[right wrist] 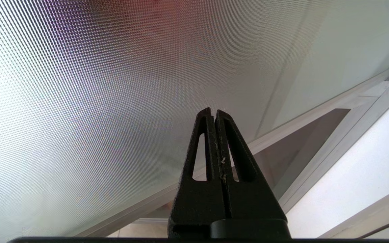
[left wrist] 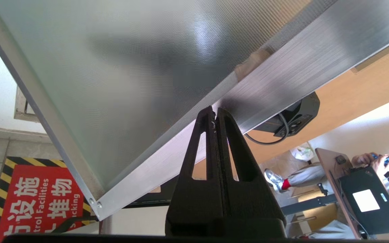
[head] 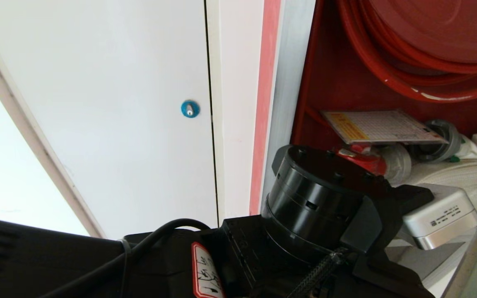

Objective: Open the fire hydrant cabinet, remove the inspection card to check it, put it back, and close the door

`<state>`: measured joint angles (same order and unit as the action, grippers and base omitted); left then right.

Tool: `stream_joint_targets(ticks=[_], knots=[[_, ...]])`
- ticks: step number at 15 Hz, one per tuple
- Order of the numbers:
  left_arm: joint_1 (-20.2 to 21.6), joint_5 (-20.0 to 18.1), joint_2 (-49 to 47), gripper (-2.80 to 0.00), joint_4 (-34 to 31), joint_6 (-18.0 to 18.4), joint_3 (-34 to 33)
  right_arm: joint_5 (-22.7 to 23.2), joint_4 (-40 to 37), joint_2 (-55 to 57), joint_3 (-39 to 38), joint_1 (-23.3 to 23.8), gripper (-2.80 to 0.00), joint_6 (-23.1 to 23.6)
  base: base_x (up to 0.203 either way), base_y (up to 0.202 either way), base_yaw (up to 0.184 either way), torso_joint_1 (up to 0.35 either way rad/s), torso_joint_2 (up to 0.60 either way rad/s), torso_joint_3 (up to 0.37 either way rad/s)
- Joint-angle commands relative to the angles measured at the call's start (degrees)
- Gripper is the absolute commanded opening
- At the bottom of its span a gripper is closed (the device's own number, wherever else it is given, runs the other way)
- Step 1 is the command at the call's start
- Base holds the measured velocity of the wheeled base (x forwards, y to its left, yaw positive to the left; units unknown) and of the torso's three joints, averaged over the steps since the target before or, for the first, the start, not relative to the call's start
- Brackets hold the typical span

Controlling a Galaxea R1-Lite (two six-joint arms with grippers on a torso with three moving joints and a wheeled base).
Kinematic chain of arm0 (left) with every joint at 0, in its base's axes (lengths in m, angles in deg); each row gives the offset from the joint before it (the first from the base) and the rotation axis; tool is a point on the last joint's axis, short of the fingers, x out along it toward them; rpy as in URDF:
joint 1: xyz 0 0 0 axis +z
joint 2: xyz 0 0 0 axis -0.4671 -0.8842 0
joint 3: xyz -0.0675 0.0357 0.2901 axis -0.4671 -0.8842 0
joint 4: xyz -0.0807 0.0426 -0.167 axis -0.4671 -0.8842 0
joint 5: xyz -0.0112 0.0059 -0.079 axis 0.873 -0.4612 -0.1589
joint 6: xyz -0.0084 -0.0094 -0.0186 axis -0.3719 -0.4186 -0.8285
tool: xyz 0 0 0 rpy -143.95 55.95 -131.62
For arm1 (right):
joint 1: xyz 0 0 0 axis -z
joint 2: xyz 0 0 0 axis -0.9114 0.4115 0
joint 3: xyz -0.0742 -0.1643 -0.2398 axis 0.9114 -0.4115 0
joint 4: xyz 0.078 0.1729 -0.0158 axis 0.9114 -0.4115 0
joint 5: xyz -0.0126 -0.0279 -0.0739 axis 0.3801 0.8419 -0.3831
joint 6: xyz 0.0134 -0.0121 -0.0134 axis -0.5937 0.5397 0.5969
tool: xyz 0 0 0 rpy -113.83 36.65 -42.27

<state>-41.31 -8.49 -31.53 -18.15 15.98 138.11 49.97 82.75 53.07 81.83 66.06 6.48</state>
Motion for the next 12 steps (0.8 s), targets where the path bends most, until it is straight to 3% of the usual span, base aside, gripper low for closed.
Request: stream_joint_targets(ticks=[1, 6, 12], knots=[[-0.01, -0.14, -0.01, -2.8, 0.15, -0.14, -0.07, 0.04, -0.02, 0.09, -0.01, 0.0, -2.8, 0.01, 0.0, 0.0, 0.0, 0.0, 0.0, 0.0], [1.84, -0.05, 0.76, -2.8, 0.68, 0.91, -1.81, -0.05, 0.06, 0.09, -0.01, 0.0, -2.8, -0.03, 0.0, 0.0, 0.0, 0.0, 0.0, 0.0], [9.18, -0.31, 5.3, -2.8, 0.68, 2.36, -6.79, -0.05, 0.06, 0.09, -0.01, 0.0, -2.8, -0.47, 0.0, 0.0, 0.0, 0.0, 0.0, 0.0]])
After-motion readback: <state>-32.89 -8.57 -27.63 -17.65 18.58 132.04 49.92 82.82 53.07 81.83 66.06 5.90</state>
